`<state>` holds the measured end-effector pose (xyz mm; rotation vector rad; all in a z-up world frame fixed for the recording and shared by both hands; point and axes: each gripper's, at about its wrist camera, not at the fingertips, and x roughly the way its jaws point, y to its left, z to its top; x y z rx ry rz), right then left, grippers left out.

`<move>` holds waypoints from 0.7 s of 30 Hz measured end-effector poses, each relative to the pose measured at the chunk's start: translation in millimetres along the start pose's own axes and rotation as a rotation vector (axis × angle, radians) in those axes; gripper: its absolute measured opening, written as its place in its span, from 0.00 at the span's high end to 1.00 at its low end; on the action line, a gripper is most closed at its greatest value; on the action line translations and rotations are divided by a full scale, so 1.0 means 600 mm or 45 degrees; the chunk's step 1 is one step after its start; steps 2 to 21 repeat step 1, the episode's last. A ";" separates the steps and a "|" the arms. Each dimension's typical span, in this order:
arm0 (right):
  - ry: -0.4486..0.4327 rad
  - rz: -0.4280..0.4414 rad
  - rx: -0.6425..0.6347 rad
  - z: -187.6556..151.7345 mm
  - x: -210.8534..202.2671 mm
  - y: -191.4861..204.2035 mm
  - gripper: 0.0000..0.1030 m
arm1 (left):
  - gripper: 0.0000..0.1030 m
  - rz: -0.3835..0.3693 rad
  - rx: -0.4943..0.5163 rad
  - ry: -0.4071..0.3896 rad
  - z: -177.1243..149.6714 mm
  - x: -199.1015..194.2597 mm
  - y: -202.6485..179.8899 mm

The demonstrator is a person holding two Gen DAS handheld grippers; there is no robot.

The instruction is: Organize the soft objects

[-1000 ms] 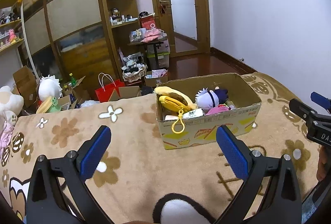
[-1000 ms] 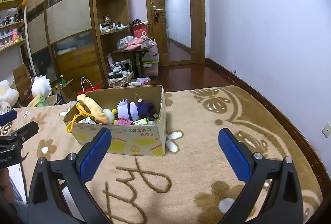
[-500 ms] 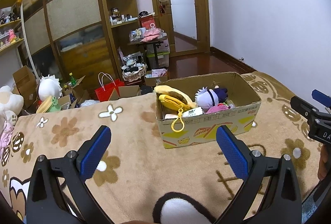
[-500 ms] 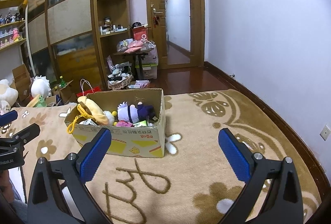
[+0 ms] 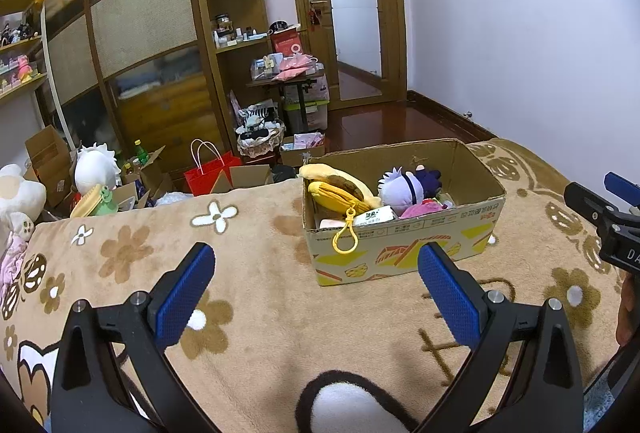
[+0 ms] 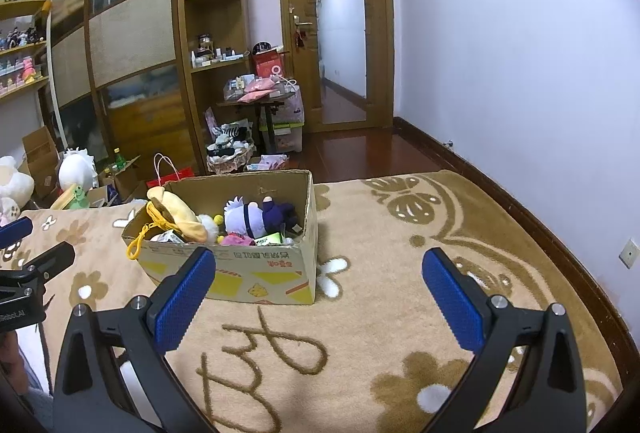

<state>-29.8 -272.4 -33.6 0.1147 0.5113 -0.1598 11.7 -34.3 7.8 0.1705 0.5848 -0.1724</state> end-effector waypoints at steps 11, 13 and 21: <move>0.001 -0.001 0.001 -0.001 0.000 0.001 0.00 | 0.02 0.000 0.001 0.001 0.000 0.000 0.000; 0.001 -0.001 0.001 -0.001 0.000 0.001 0.00 | 0.02 0.000 0.001 0.001 0.000 0.000 0.000; 0.001 -0.001 0.001 -0.001 0.000 0.001 0.00 | 0.02 0.000 0.001 0.001 0.000 0.000 0.000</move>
